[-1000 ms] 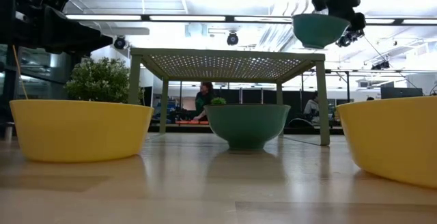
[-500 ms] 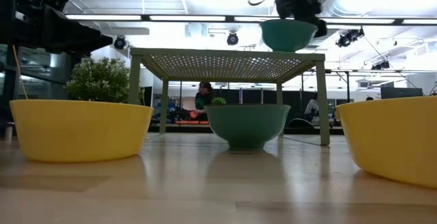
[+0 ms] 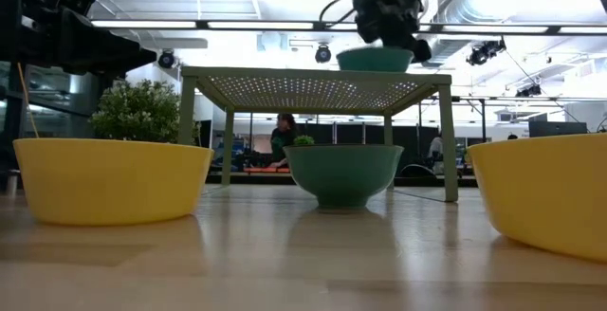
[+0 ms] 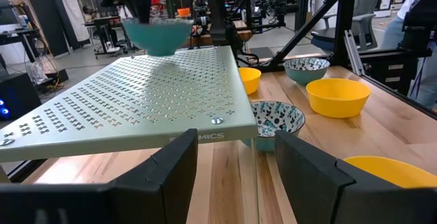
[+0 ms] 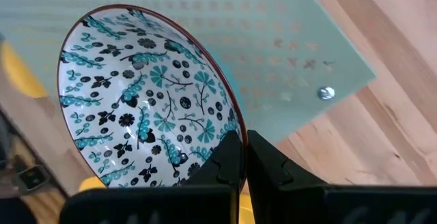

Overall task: Pick & Place Mini bowls
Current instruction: Put the top green patterned bowl on the shelf

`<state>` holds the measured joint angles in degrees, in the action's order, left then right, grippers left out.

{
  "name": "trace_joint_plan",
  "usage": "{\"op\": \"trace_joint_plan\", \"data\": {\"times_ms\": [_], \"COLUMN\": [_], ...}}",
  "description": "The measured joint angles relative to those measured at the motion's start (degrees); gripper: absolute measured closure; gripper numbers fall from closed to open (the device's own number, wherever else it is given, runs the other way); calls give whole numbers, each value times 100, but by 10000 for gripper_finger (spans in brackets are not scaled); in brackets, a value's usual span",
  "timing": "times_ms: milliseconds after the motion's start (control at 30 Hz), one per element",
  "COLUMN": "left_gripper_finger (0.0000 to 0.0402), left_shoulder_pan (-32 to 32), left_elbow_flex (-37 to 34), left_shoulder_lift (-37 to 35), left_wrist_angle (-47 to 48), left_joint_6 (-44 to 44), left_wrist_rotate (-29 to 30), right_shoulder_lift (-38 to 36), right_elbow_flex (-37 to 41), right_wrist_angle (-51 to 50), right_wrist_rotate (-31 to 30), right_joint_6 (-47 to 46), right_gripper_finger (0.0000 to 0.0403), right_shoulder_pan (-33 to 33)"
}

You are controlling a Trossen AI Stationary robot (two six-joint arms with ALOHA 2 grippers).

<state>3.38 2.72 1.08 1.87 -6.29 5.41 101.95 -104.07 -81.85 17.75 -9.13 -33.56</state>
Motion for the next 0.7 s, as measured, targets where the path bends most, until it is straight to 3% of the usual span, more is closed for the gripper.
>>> {"op": "trace_joint_plan", "data": {"times_ms": [700], "left_gripper_finger": [211], "left_shoulder_pan": [0], "left_elbow_flex": [0], "left_shoulder_lift": [0], "left_wrist_angle": [1], "left_joint_6": [1], "left_wrist_rotate": [0], "right_shoulder_lift": [13], "right_elbow_flex": [0], "right_wrist_angle": [-27], "right_wrist_rotate": [215], "right_joint_6": [-157], "right_gripper_finger": [403], "right_shoulder_pan": [215]}}
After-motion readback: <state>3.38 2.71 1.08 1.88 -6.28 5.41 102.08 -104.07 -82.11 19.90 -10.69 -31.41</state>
